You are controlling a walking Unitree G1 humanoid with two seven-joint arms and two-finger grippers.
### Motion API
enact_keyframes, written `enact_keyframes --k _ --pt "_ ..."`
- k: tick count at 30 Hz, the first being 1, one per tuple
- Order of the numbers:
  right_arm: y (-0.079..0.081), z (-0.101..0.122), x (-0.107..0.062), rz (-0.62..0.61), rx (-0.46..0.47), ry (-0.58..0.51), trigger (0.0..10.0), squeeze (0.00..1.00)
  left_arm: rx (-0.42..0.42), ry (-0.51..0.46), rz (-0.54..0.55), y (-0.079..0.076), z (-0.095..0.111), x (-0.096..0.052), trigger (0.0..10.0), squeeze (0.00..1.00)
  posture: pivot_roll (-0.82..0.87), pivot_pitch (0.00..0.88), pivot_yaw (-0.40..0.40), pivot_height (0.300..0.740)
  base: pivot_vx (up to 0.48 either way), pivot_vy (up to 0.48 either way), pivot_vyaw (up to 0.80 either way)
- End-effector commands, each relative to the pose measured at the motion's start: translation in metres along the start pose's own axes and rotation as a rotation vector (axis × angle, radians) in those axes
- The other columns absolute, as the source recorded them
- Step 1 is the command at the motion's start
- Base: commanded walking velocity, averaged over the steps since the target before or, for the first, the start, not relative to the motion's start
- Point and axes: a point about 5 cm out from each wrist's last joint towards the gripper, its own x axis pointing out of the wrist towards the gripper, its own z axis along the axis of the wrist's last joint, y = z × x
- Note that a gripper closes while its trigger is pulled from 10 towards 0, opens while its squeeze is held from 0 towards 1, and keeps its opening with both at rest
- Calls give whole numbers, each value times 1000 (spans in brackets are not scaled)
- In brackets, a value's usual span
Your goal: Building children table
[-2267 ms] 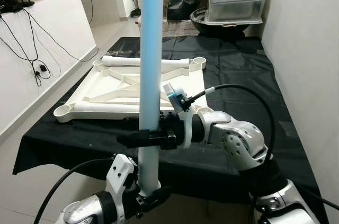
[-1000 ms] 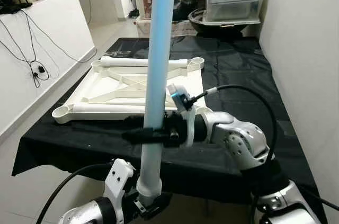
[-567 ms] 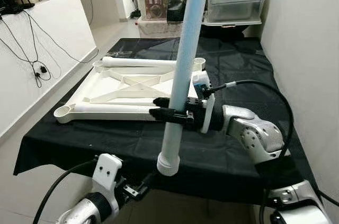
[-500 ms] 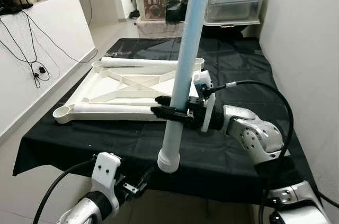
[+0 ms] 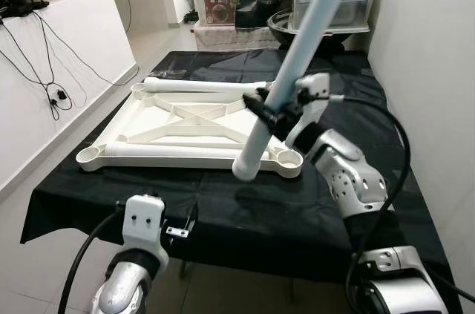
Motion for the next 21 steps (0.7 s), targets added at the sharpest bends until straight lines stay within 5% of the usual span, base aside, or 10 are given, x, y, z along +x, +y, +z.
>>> enact_keyframes --k 1,2,3,9,21 --pt "-5 15 4 -102 -36 -81 3176 0 21 -39 54 5 8 2 10000 0 32 0 53 740 0 0 0" --pt "-5 15 4 -102 -36 -81 3176 0 21 -39 54 5 8 2 10000 0 32 0 53 740 0 0 0" --pt "-6 17 5 -136 -56 -97 10000 0 30 -57 83 6 12 3 10000 0 32 0 53 740 0 0 0" --pt "1 15 4 -168 -130 -118 10000 0 63 -105 140 10 23 6 10000 0 32 0 44 740 0 0 0" --pt "18 -11 -2 -187 -93 -83 10000 0 90 -131 218 11 29 5 10000 0 37 0 27 740 0 0 -175"
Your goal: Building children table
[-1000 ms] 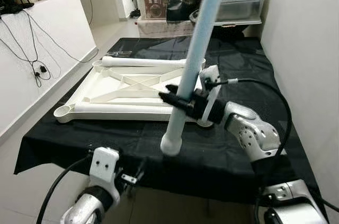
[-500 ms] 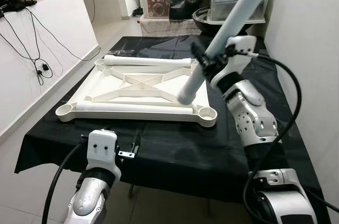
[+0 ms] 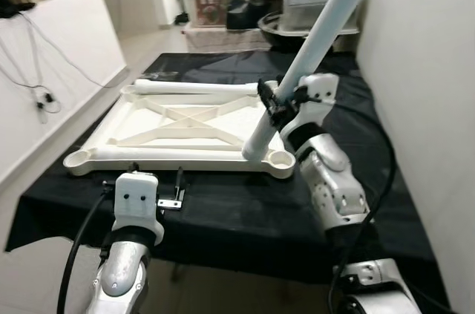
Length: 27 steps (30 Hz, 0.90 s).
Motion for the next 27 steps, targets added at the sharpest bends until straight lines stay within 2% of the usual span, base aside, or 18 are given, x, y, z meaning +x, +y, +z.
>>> enact_keyframes --k 1,7,17,27 --pt "7 5 4 9 -16 -33 10000 0 19 -9 37 5 2 1 10000 0 37 0 27 740 0 0 0" --pt "10 5 7 11 -16 -42 10000 0 22 -17 59 7 4 2 10000 0 38 0 21 740 0 0 0" --pt "16 4 7 30 -15 -39 10000 0 54 -11 61 9 1 1 10000 0 37 0 19 740 351 0 0" --pt "16 2 8 28 -19 -37 10000 0 43 -10 75 10 1 2 10000 0 38 0 20 740 365 0 0"
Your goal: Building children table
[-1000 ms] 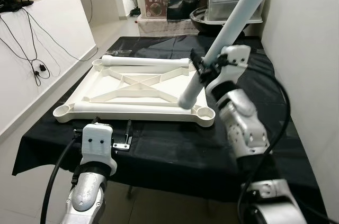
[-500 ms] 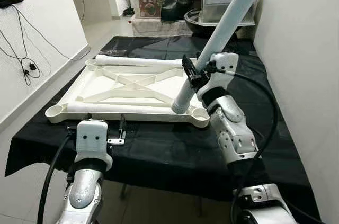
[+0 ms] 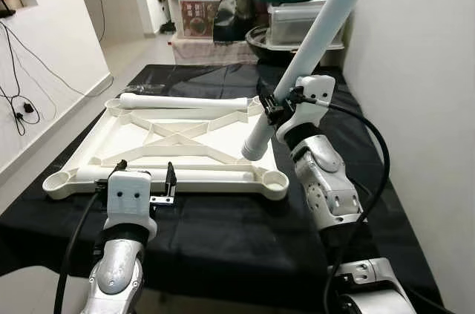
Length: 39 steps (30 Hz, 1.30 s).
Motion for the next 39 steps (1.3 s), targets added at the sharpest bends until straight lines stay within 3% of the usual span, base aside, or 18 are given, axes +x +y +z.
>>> enact_keyframes --k 1,15,22,29,31,39 --pt "5 5 4 18 -9 -27 10000 0 -2 11 19 2 -2 1 10000 0 38 0 20 740 0 0 0" --pt "3 7 6 15 -13 -35 10000 0 -7 16 38 5 -4 3 10000 0 36 0 25 740 0 0 0" --pt "-12 12 15 3 12 -27 10000 0 -16 22 12 1 -5 1 10000 0 36 0 24 740 0 0 0" --pt "-32 9 25 185 55 73 10000 0 -73 29 -136 -17 -3 -12 10000 0 53 8 26 740 0 0 0" --pt "-44 13 24 377 59 164 10000 0 -82 46 -222 -26 -3 -25 10000 0 66 33 22 740 0 0 0" --pt "-55 18 14 608 63 248 10000 0 -94 75 -260 -29 -3 -39 10000 0 78 83 28 740 0 0 0"
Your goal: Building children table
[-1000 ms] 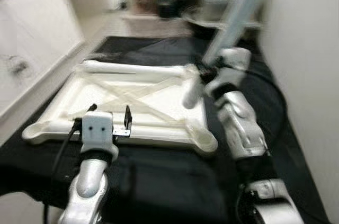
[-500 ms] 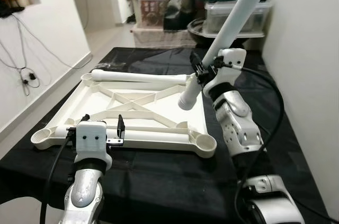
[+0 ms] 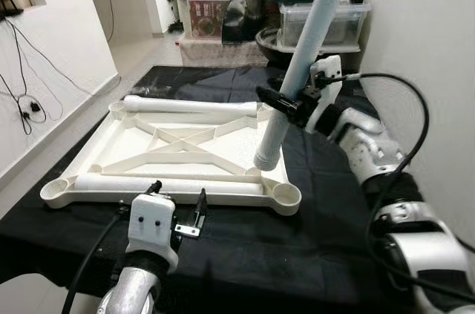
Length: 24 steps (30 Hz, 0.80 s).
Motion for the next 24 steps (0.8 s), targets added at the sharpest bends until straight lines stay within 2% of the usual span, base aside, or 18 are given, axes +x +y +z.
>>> enact_keyframes --k 1,2,3,5,7,8,10,14,24 --pt "3 4 1 100 20 14 10000 0 -6 13 -13 -1 1 -4 10000 0 86 107 32 740 0 0 0" --pt "3 4 1 100 20 14 10000 0 -6 13 -13 -1 1 -4 10000 0 86 107 32 740 0 0 0" --pt "0 9 -5 162 45 16 10000 0 -5 25 -22 -3 0 -9 10000 0 103 142 37 740 0 0 0" --pt "-4 19 -13 263 102 -7 10000 0 -2 49 -29 -4 -1 -16 10000 0 107 152 40 740 0 0 0" --pt "-4 19 -13 263 102 -7 10000 0 -2 49 -29 -4 -1 -16 10000 0 107 152 40 740 0 0 0" --pt "-4 20 -16 322 98 8 10000 0 -1 55 -34 -4 -1 -18 10000 0 110 161 44 740 0 0 0" --pt "-4 20 -16 322 98 8 10000 0 -1 55 -34 -4 -1 -18 10000 0 110 161 44 740 0 0 0" --pt "-2 17 -21 437 95 61 10000 0 -8 60 -45 -5 1 -21 10000 0 113 169 49 740 0 0 0" --pt "-2 15 -24 491 62 93 10000 0 -11 66 -46 -6 2 -24 10000 0 123 177 50 740 0 0 0"
